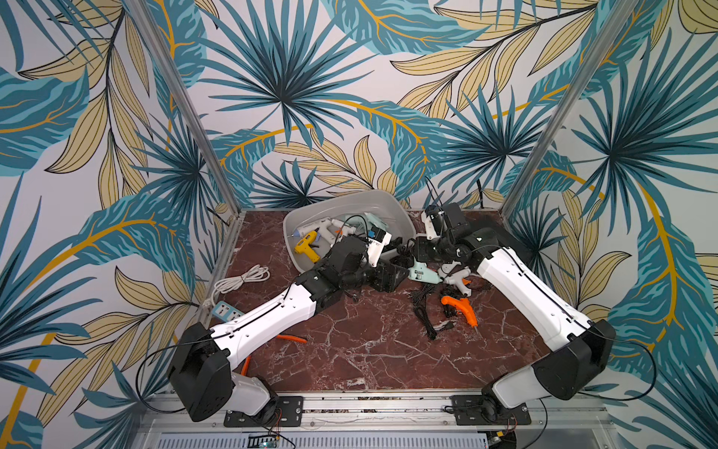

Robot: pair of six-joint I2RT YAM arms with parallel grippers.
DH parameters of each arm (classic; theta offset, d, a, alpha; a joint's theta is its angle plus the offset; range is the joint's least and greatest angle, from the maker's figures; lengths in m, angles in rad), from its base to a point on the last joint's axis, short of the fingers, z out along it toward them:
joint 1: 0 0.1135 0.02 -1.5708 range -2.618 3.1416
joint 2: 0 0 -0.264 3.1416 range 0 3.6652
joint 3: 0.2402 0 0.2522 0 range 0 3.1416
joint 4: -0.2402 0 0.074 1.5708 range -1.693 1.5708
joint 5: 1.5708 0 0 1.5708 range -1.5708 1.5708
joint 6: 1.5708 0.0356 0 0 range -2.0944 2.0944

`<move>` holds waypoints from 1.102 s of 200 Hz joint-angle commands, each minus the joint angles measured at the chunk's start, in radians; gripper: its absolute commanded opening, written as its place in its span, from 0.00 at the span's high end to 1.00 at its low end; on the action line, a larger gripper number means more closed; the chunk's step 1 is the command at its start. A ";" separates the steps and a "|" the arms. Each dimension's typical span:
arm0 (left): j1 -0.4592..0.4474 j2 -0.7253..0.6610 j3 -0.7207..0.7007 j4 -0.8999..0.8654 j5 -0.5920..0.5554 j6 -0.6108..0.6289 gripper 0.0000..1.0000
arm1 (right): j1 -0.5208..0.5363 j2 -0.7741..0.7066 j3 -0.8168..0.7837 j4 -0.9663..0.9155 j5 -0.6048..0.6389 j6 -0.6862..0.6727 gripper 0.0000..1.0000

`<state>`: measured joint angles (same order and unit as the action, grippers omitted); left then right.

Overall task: Put the hot melt glue gun into the storage box
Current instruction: Place the hot melt adhesive gun in the storage box.

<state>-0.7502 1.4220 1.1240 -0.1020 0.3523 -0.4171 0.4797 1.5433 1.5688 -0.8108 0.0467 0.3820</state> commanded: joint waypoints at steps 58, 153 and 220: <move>-0.006 0.032 0.032 -0.056 -0.113 0.028 0.16 | 0.068 0.044 0.102 0.068 -0.008 0.052 1.00; 0.026 0.061 0.033 0.037 -0.025 -0.034 0.38 | 0.090 0.030 0.100 0.082 -0.044 0.063 1.00; 0.046 0.048 0.024 0.080 0.011 -0.076 0.75 | 0.096 0.020 0.096 0.087 -0.050 0.053 0.94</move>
<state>-0.7124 1.4837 1.1339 -0.0887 0.3363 -0.4824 0.5667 1.5860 1.6505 -0.7479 0.0025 0.4343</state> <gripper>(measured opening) 0.309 0.324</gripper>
